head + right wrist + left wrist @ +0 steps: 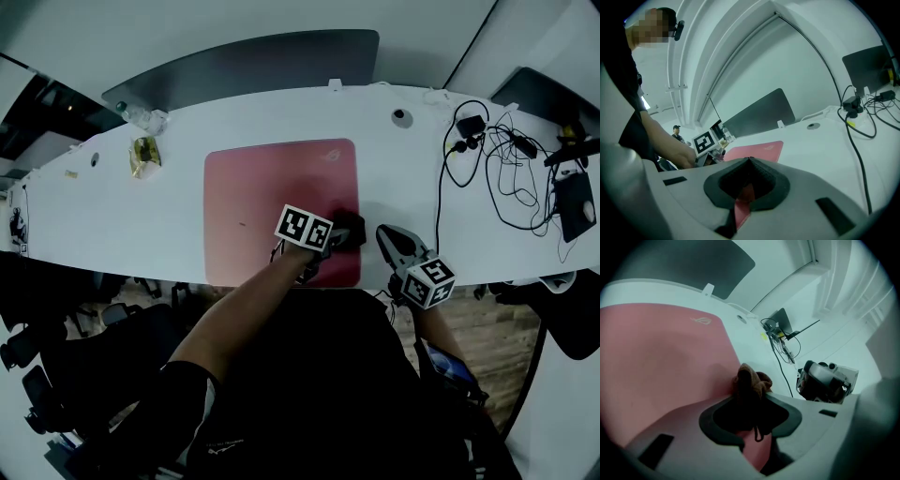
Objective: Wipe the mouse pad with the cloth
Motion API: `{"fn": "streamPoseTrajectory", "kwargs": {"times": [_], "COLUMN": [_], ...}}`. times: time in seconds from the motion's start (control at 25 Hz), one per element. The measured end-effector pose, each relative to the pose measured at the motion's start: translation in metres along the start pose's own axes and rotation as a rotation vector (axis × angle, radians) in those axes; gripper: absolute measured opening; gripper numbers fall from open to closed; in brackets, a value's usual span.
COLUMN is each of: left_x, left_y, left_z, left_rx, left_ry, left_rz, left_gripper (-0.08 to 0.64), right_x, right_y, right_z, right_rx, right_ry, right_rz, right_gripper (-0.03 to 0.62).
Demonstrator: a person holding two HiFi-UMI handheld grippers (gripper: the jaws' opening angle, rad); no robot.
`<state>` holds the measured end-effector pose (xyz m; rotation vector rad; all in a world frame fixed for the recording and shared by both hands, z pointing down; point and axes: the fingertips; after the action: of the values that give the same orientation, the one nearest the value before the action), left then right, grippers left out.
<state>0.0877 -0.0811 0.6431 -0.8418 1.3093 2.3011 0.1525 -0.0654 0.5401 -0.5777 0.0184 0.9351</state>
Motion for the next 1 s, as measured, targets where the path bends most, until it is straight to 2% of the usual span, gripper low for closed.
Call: {"fn": "streamPoseTrajectory", "kwargs": {"times": [0.4,0.76,1.0], "left_x": [0.046,0.102,0.151], "left_y": [0.042,0.089,0.126], "left_z": [0.014,0.033,0.051], "left_rx": [0.032,0.077,0.109], "left_ry": [-0.021,-0.042,-0.080], "left_rz": [-0.082,-0.114,-0.171], "left_gripper": [0.126,0.127,0.127], "right_x": [-0.012,-0.025,-0.031], "right_y": [0.001,0.012,0.013], "right_z": [0.000,0.007,0.014], "right_rx": [0.011,0.015,0.017], "right_ry": [0.025,0.038,0.051], "right_rz": [-0.047,-0.051,-0.054], "right_gripper": [0.025,0.025,0.025]}}
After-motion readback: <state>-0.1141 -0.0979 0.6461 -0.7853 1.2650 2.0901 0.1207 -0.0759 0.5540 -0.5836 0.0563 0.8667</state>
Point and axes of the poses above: the fingertips, and each gripper's own axes: x backward along the fingers, y to its left, z out of its underside, and after that the axes turned 3 degrees about -y, right-handed
